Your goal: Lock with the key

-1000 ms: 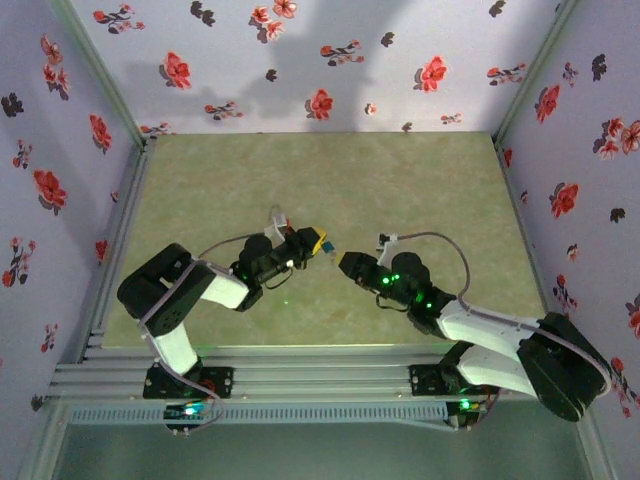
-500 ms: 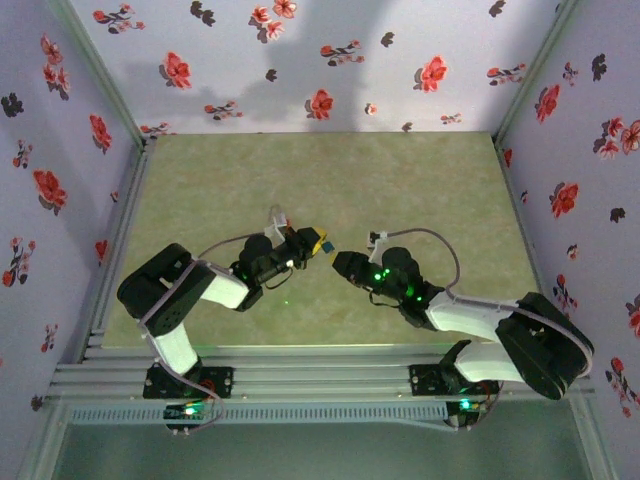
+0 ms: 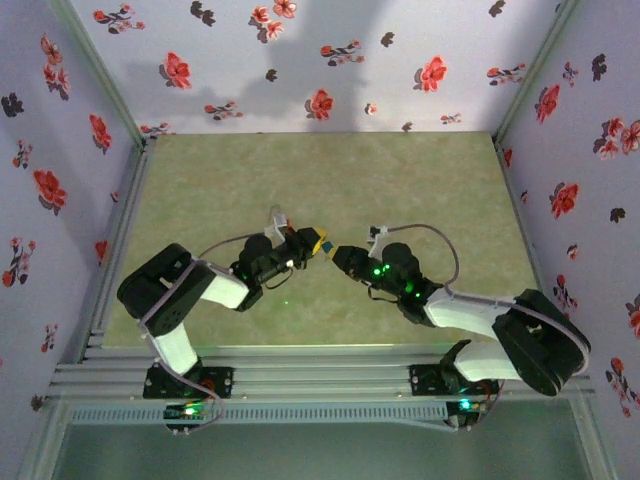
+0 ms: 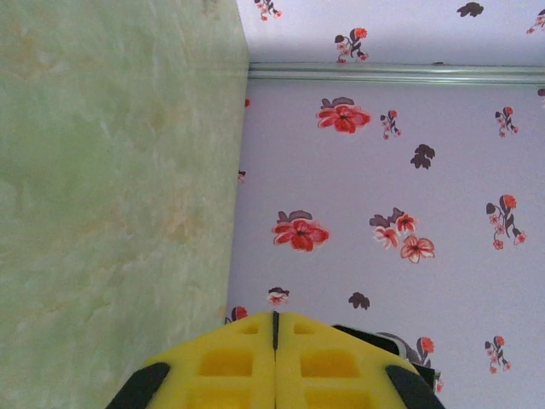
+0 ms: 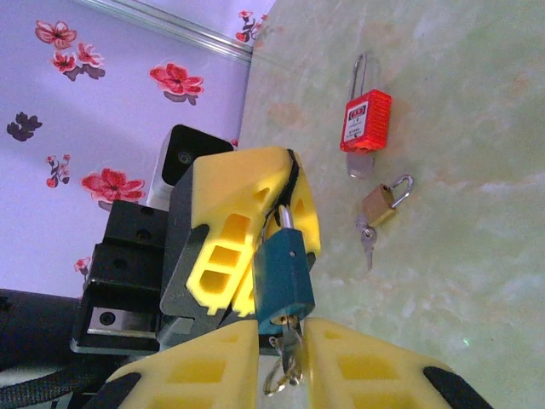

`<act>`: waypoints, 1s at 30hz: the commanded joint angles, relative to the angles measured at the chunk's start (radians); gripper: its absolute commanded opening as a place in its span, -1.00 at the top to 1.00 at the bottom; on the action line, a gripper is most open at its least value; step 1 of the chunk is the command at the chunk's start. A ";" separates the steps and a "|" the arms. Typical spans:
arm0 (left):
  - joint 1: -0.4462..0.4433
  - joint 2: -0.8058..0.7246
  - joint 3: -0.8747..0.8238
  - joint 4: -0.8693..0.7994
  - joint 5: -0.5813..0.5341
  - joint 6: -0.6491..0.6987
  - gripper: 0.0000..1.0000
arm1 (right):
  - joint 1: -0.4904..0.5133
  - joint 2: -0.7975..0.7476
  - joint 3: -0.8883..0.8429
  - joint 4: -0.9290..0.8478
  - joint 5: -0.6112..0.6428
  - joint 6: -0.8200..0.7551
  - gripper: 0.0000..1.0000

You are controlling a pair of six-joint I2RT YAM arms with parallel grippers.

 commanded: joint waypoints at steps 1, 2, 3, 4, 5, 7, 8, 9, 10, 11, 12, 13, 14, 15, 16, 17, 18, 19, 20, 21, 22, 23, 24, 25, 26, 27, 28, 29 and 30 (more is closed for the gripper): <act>-0.001 0.002 0.012 0.044 0.015 0.000 1.00 | -0.007 0.015 0.028 0.044 -0.006 -0.023 0.63; -0.001 0.003 0.013 0.045 0.015 0.001 1.00 | -0.008 0.017 0.029 0.047 -0.007 -0.023 0.65; -0.001 0.000 0.013 0.046 0.016 0.000 1.00 | -0.007 0.021 0.030 0.050 -0.007 -0.023 0.67; -0.002 -0.001 0.013 0.045 0.016 0.001 1.00 | -0.006 0.026 0.031 0.050 -0.008 -0.022 0.70; -0.001 -0.001 0.013 0.046 0.016 0.001 1.00 | -0.008 0.031 0.032 0.053 -0.009 -0.022 0.73; -0.001 -0.003 0.015 0.046 0.016 0.000 1.00 | -0.008 0.040 0.032 0.067 -0.016 -0.017 0.77; -0.001 -0.003 0.013 0.045 0.015 0.002 1.00 | -0.009 0.042 0.033 0.070 -0.017 -0.015 0.80; -0.001 -0.003 0.013 0.045 0.014 0.000 1.00 | -0.008 0.045 0.031 0.073 -0.018 -0.012 0.82; -0.001 -0.004 0.013 0.046 0.014 0.002 1.00 | -0.009 0.047 0.030 0.076 -0.019 -0.011 0.86; 0.000 -0.004 0.011 0.045 0.012 0.000 1.00 | -0.009 0.047 0.028 0.079 -0.019 -0.012 0.91; -0.001 -0.004 0.011 0.046 0.011 0.001 1.00 | -0.008 0.047 0.026 0.080 -0.016 -0.010 0.94; -0.001 -0.006 0.010 0.045 0.010 0.002 1.00 | -0.008 0.046 0.024 0.080 -0.015 -0.011 0.98; -0.001 -0.006 0.011 0.045 0.009 0.002 1.00 | -0.008 0.047 0.022 0.081 -0.012 -0.009 1.00; -0.001 -0.005 0.011 0.045 0.009 0.001 1.00 | -0.009 0.047 0.017 0.082 -0.009 -0.006 1.00; -0.001 -0.006 0.010 0.047 0.007 0.001 1.00 | -0.009 0.050 0.012 0.088 -0.005 -0.002 1.00; -0.001 -0.007 0.009 0.047 0.005 0.001 1.00 | -0.008 0.052 0.006 0.093 -0.002 0.003 1.00; -0.001 -0.009 0.007 0.047 -0.001 0.001 1.00 | -0.008 0.053 0.000 0.102 0.000 0.008 1.00; -0.001 -0.009 0.006 0.047 -0.005 0.001 1.00 | -0.008 0.054 -0.006 0.109 0.001 0.013 1.00; -0.001 -0.009 0.007 0.047 -0.007 0.002 1.00 | -0.008 0.054 -0.012 0.114 0.006 0.020 1.00; -0.001 -0.011 0.007 0.047 -0.011 0.002 1.00 | -0.009 0.053 -0.020 0.118 0.013 0.027 1.00; -0.001 -0.011 0.006 0.047 -0.015 0.001 1.00 | -0.007 0.052 -0.029 0.121 0.018 0.036 1.00; -0.001 -0.010 0.006 0.047 -0.019 0.001 1.00 | -0.006 0.052 -0.035 0.126 0.020 0.042 1.00; -0.001 -0.011 0.005 0.047 -0.023 -0.001 1.00 | -0.006 0.053 -0.043 0.134 0.020 0.048 1.00; -0.001 -0.011 0.007 0.047 -0.026 -0.001 1.00 | -0.005 0.055 -0.051 0.144 0.020 0.054 1.00; -0.001 -0.011 0.009 0.046 -0.025 -0.001 1.00 | -0.004 0.055 -0.058 0.149 0.020 0.059 1.00; -0.001 -0.011 0.012 0.046 -0.027 -0.002 1.00 | -0.002 0.053 -0.066 0.157 0.022 0.064 1.00; -0.001 -0.011 0.014 0.046 -0.027 -0.003 1.00 | 0.001 0.051 -0.072 0.160 0.024 0.066 1.00; -0.001 -0.010 0.015 0.046 -0.030 -0.003 1.00 | 0.002 0.048 -0.077 0.162 0.026 0.070 1.00; -0.001 -0.009 0.017 0.046 -0.033 -0.004 1.00 | 0.006 0.042 -0.083 0.162 0.030 0.070 1.00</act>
